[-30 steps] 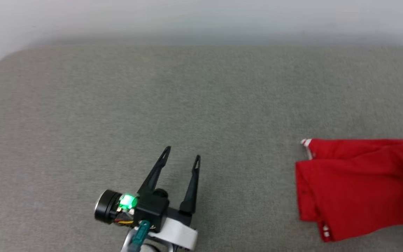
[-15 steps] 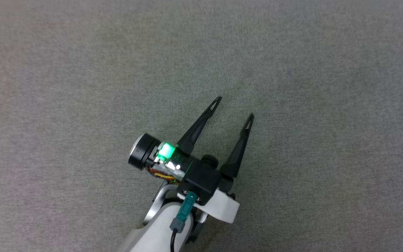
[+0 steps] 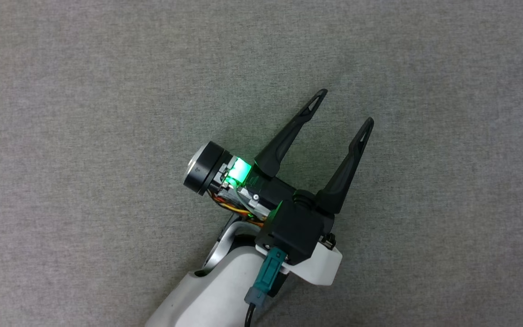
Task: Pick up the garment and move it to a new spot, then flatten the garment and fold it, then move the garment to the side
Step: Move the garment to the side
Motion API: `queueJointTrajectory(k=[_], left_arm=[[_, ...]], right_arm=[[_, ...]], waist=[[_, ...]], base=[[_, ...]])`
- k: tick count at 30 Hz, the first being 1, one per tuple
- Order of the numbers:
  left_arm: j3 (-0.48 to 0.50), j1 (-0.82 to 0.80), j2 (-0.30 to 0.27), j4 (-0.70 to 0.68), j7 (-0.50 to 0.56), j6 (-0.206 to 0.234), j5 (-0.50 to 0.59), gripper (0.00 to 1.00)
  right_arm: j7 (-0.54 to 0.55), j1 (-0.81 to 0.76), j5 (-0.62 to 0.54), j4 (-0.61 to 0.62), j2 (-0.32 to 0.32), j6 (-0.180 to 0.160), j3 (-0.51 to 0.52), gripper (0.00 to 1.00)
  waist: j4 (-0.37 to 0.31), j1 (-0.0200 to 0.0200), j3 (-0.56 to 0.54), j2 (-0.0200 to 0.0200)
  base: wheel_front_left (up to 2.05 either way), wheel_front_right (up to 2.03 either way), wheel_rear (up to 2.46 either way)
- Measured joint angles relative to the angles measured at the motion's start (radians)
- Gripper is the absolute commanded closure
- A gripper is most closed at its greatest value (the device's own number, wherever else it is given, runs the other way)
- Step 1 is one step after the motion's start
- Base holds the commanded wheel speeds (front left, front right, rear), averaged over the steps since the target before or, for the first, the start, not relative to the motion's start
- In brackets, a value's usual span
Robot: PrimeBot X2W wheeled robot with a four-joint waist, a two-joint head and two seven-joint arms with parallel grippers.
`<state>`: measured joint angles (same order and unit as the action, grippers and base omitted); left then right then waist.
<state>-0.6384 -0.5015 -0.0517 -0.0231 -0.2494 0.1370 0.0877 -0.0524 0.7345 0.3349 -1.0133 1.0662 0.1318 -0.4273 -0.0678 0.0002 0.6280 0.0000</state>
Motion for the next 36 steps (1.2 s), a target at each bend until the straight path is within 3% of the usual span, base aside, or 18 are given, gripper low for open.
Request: queueJointTrajectory(k=[1, 2, 3, 11, 17, 21, 28, 32, 36], left_arm=[[-0.001, 0.000, 0.000, 0.001, 0.000, 0.005, -0.003, 0.00], [-0.002, 0.000, 0.000, 0.002, 0.000, 0.008, -0.005, 0.00], [-0.002, 0.000, 0.000, 0.005, 0.000, 0.012, -0.007, 0.00], [0.023, 0.038, -0.007, 0.033, -0.009, 0.035, -0.060, 0.00], [0.096, 0.126, -0.050, 0.044, -0.011, 0.066, -0.129, 0.00], [0.148, 0.196, -0.085, 0.026, -0.011, 0.085, -0.165, 0.00], [0.225, 0.333, -0.135, 0.004, -0.012, 0.097, -0.223, 0.00], [0.260, 0.396, -0.153, -0.006, -0.014, 0.101, -0.249, 0.00], [0.294, 0.452, -0.156, -0.009, -0.014, 0.095, -0.278, 0.00]], right_arm=[[-0.006, 0.008, 0.000, -0.017, -0.004, 0.000, -0.001, 1.00], [-0.011, 0.015, 0.000, -0.032, -0.007, 0.000, -0.002, 0.84], [-0.019, 0.024, 0.000, -0.046, -0.010, 0.000, -0.003, 0.00], [-0.030, 0.068, 0.000, -0.087, -0.035, 0.000, -0.030, 0.00], [-0.075, 0.090, 0.007, -0.039, -0.086, 0.000, -0.037, 0.00], [-0.115, 0.078, 0.041, 0.027, -0.151, 0.000, -0.034, 0.00], [-0.173, -0.020, 0.126, 0.225, -0.293, 0.000, 0.059, 0.00], [-0.191, -0.134, 0.145, 0.372, -0.367, 0.000, 0.153, 0.00], [-0.195, -0.279, 0.135, 0.520, -0.487, 0.000, 0.274, 0.00]], waist=[[0.004, 0.0000, 0.000, 0.0000], [0.007, 0.0000, -0.001, 0.0000], [0.010, 0.0000, -0.004, 0.0000], [0.021, -0.0001, -0.082, 0.0000], [0.024, -0.0001, -0.194, 0.0000], [0.028, -0.0003, -0.281, 0.0000], [0.042, -0.0005, -0.429, 0.0000], [0.051, -0.0005, -0.496, 0.0001], [0.064, -0.0005, -0.547, 0.0001]], base=[[0.00, 0.00, 0.00], [0.00, 0.00, 0.00], [0.00, 0.00, 0.00], [0.00, 0.00, 0.00], [0.00, 0.00, 0.00], [0.00, 0.00, 0.00], [0.00, 0.00, 0.00], [0.00, 0.00, 0.00], [0.00, 0.00, 0.00]])
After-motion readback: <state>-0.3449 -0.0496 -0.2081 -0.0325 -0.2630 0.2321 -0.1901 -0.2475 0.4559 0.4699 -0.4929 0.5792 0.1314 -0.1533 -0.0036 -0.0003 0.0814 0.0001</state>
